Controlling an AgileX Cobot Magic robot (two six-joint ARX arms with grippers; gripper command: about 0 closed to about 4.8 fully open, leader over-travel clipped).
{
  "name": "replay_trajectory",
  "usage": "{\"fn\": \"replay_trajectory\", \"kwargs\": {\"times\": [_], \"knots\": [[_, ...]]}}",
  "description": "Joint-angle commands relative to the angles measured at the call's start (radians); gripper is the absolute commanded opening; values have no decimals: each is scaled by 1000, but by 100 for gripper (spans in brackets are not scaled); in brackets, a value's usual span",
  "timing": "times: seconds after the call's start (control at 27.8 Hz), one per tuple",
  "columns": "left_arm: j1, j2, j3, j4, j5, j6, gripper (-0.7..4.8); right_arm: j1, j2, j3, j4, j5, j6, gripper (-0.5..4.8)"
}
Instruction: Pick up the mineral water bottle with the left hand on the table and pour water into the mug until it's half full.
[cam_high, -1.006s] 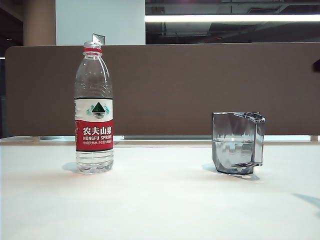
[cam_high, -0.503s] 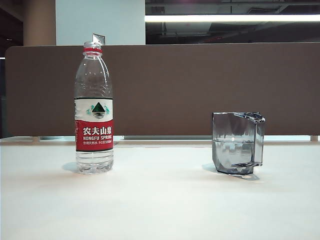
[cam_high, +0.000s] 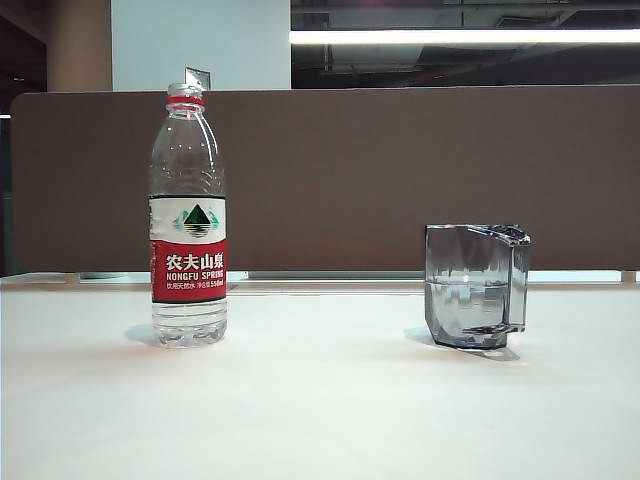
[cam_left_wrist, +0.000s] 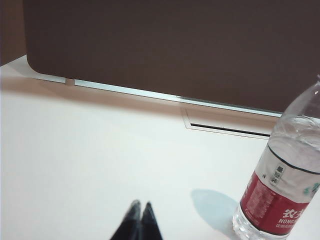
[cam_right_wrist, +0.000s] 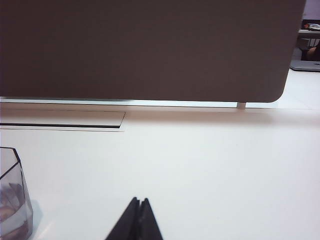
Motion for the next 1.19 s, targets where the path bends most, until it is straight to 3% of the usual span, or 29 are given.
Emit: {"fn": "replay_trajectory", "kwargs": {"times": [0.04, 0.43, 1.19], "knots": [[0, 0, 5, 16, 2, 1, -6, 0, -2, -3, 15, 1, 1, 13], [0, 0, 5, 16, 2, 1, -6, 1, -2, -3, 10, 48, 1, 13], [0, 0, 5, 16, 2, 1, -6, 0, -2, -3, 5, 37, 1, 13]]}}
